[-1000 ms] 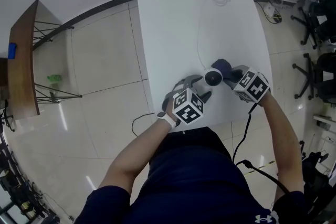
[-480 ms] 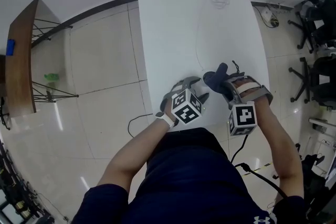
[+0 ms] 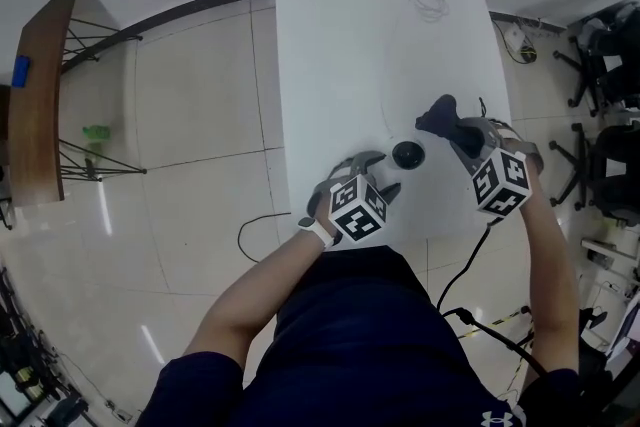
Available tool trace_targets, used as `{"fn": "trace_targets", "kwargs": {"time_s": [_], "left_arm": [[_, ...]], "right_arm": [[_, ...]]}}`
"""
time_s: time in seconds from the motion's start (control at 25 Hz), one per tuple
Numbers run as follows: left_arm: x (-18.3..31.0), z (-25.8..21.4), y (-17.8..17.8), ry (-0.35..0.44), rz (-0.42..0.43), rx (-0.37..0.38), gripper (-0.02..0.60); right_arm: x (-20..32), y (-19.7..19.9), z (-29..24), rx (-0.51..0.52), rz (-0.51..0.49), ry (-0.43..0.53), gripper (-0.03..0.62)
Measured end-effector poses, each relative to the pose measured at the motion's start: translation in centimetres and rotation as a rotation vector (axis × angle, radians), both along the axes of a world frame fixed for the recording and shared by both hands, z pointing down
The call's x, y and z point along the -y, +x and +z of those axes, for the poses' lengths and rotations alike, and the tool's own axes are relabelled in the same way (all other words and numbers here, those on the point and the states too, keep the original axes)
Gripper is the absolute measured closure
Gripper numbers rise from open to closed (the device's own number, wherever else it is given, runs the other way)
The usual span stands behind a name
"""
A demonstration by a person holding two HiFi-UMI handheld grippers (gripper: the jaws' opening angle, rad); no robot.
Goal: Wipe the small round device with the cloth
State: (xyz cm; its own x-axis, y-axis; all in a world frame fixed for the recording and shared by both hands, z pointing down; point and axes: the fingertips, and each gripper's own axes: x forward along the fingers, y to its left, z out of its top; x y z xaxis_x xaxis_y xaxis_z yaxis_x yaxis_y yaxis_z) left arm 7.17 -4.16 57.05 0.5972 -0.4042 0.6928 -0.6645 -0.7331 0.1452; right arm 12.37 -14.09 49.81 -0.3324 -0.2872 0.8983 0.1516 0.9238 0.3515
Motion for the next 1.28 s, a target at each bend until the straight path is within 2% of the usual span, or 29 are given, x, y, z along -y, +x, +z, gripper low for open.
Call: {"fn": "trace_targets", "kwargs": {"time_s": [0.12,0.28,0.4,0.48,0.64,0.92,1.0,1.16,1.28], "left_arm": [[0.0,-0.1,0.5,-0.006,-0.003,-0.004,0.314],[0.1,-0.3,0.9,-0.004,-0.009,-0.006,0.314],[-0.2,-0.1,1.1,-0.007,0.002,-0.003,0.314],[-0.6,0.1,1.0,-0.011,0.012,0.0,0.314],[-0.9,0.4,0.3,-0.016,0.015,0.0,0.314],[-1.1,0.8,-0.3,-0.02,0.045,0.007,0.314],[-1.2,0.8,-0.2,-0.023,0.055,0.01,0.314],[-1.6,0.9,-0.4,-0.029,0.088,0.026,0.316],[-2.3,1.0,-0.8,-0.042,0.099,0.033,0.316]], "right_arm": [[0.9,-0.5,3.3,-0.097,-0.105,-0.016,0.512],[0.0,-1.9,7.9,-0.253,-0.353,0.022,0.513],[-0.9,-2.2,10.1,-0.308,-0.436,0.019,0.513],[-1.1,-2.6,10.4,-0.3,-0.436,0.02,0.513],[-1.4,-3.4,8.3,-0.215,-0.361,0.033,0.513],[-3.6,-4.2,1.1,-0.078,-0.233,0.17,0.513],[-4.7,-4.0,0.1,-0.087,-0.218,0.214,0.513],[-7.4,-3.6,0.0,-0.203,-0.215,0.29,0.513],[-9.9,-3.9,0.4,-0.221,-0.153,0.232,0.513]]}}
